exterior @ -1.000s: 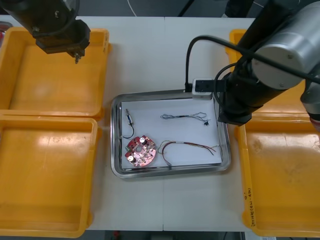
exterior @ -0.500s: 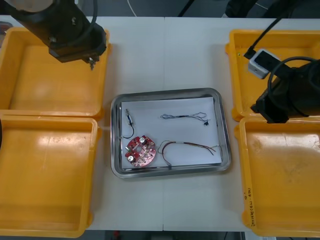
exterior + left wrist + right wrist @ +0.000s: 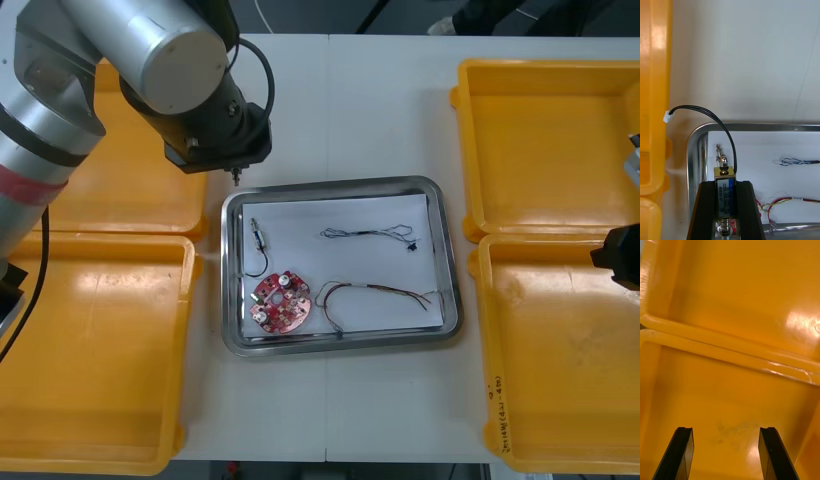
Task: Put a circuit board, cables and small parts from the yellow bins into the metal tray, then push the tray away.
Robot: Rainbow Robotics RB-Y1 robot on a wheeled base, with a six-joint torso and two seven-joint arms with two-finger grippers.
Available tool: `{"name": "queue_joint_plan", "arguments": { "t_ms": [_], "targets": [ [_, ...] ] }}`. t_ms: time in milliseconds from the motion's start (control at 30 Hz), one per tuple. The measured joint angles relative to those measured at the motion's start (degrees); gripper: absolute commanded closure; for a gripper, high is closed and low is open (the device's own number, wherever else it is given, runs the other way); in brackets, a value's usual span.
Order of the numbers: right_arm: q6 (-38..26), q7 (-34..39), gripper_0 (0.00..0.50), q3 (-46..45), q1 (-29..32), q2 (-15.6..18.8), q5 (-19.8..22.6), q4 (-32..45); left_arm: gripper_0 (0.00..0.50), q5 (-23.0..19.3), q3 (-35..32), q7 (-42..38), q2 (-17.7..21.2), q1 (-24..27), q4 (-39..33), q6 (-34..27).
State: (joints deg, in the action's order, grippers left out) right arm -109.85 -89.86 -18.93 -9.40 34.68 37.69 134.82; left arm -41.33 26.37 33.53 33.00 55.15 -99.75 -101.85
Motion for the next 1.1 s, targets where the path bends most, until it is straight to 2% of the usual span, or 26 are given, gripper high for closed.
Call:
{"name": "queue_joint_plan", "arguments": {
  "t_ms": [233, 533, 767, 1100],
  "targets": [
    [0.0, 7.59, 0.0, -2.59, 3.36, 0.01, -0.11, -0.72, 0.5, 2.98, 4.94, -0.03, -1.69, -2.34, -0.04, 3.9],
    [0.0, 7.63, 0.0, -2.95, 3.57, 0.01, 0.52, -8.04, 0.499, 5.72, 10.04, -0.19, -2.68, -5.13, -0.05, 7.62],
    [0.0, 7.64, 0.0, -3.16, 3.57, 0.01, 1.16, -8.87, 0.497, 9.17, 14.27, -2.38, -2.7, -7.11, -0.05, 12.82],
    [0.0, 8.47, 0.0, -3.59, 3.57, 0.01, 2.38, -9.3, 0.499, 9.88, 16.72, -4.46, -3.25, -7.55, 2.97, 16.74]
  ]
}}
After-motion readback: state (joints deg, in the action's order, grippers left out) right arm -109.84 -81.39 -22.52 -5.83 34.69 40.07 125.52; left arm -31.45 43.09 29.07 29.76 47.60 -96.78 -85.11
